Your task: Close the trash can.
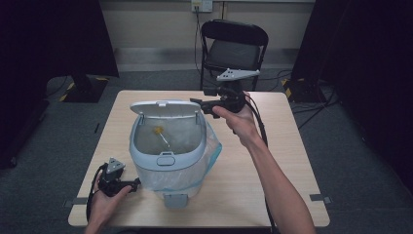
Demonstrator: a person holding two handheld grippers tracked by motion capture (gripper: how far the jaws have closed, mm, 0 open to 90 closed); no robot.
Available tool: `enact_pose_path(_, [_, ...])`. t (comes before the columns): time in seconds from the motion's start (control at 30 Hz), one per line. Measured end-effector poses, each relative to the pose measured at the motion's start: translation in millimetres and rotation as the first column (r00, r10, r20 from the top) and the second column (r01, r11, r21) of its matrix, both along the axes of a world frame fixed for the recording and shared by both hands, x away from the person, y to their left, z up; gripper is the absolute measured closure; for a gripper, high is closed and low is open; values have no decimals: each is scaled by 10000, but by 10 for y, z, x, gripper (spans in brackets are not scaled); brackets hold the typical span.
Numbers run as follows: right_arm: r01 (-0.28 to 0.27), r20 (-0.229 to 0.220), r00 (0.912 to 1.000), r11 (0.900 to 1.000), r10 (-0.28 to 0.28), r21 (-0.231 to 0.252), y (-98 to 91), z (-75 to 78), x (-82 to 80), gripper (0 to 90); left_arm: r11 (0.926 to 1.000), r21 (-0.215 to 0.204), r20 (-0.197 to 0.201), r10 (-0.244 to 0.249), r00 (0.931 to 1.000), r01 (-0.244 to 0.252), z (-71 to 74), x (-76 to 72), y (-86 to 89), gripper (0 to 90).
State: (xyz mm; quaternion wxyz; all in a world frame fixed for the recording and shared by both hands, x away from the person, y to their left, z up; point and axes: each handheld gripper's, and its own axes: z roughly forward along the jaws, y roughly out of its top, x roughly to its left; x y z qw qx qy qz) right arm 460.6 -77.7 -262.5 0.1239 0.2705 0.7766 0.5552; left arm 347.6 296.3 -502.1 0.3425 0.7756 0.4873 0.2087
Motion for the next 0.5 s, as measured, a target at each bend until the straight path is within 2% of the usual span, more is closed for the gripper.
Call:
enact_pose_path(0.07, [-211, -26, 9998, 9998, 211, 13, 6, 1, -31, 334, 10000, 2, -2, 0, 10000, 0, 0, 0, 0, 118])
enact_pose_path(0.5, [-508, -67, 9987, 9987, 508, -12, 10, -59, -131, 325, 10000, 3, 0, -2, 10000, 2, 0, 0, 0, 118])
